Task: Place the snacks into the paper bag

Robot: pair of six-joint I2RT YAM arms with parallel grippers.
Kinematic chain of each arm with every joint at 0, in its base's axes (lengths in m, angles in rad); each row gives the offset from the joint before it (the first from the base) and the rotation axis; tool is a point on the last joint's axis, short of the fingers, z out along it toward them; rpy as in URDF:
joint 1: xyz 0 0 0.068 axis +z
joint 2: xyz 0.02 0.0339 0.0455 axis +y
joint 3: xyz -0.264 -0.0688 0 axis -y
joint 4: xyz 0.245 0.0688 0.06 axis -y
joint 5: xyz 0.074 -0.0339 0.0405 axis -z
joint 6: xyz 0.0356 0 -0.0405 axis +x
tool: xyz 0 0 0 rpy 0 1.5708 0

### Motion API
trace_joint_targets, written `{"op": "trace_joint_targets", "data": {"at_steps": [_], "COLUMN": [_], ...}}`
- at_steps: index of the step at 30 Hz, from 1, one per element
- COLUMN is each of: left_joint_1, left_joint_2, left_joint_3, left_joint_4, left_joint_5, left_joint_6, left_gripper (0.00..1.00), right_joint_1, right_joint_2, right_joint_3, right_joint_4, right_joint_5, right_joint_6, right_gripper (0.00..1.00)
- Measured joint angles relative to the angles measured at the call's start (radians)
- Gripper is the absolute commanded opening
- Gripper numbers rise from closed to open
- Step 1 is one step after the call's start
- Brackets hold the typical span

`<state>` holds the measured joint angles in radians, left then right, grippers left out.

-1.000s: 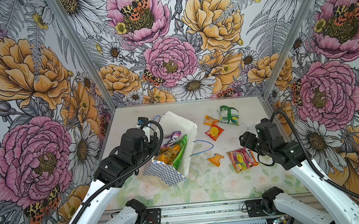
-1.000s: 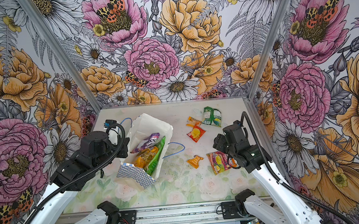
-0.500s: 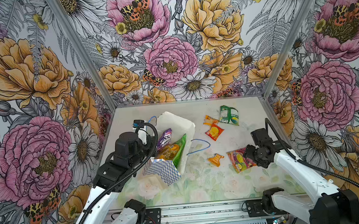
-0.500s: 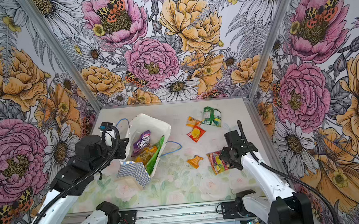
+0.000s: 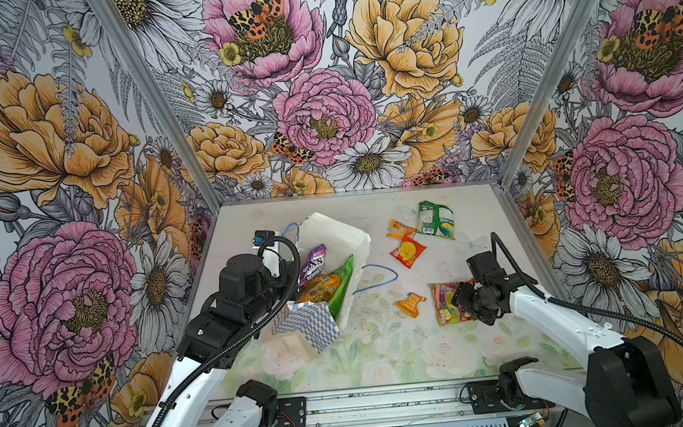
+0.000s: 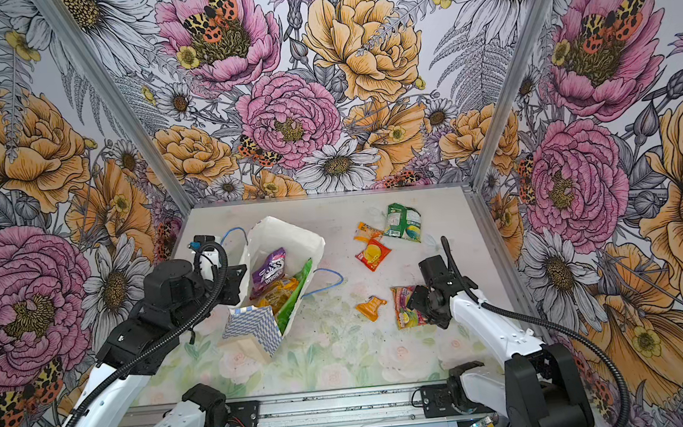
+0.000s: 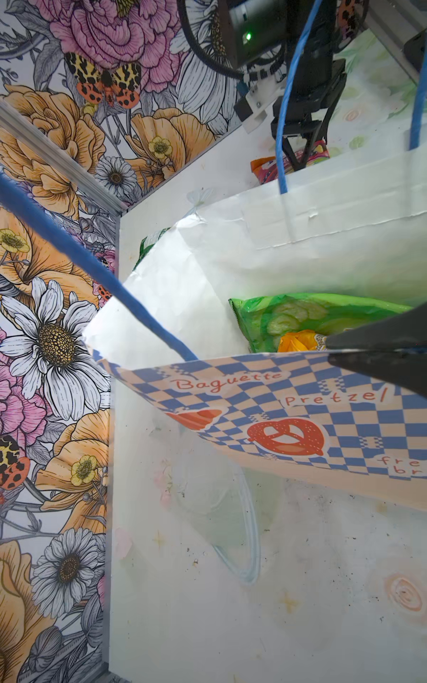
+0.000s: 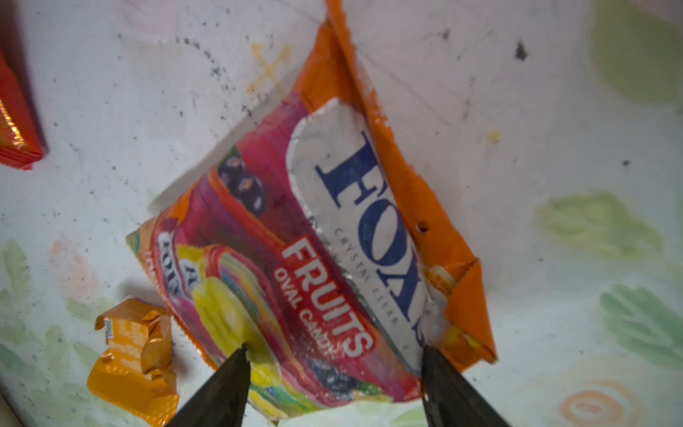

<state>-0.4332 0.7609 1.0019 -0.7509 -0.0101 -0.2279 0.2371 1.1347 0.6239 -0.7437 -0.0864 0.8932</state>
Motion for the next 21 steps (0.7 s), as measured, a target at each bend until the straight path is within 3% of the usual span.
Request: {"op": "trace_joint_targets", "data": {"at_steps": [5,9,21], "left_joint_1": [0.002,0.003,0.003], "left_joint_2": [0.0,0.0,0.0], "left_joint_3": [-0.002,-0.002,-0.004], "left_joint_4": [0.0,0.0,0.001], "left_joint_5": [0.0,0.0,-0.004], "left_joint_6": [0.0,0.0,0.0], "left_gripper": [0.0,0.0,0.0], "right_joint_1": [0.074,0.064,-0.256], "right_joint_2": [-0.043,-0.08,-0.051], "right_joint_3": [0.001,0.031,0.074], "right_joint_4": [0.025,0.006,-0.022], "right_joint_5": [-0.039,-0.053,-0.12], "right_joint_6": [0.048,0.02,-0.148], "right_gripper": [0.72,0.71,0.72]}}
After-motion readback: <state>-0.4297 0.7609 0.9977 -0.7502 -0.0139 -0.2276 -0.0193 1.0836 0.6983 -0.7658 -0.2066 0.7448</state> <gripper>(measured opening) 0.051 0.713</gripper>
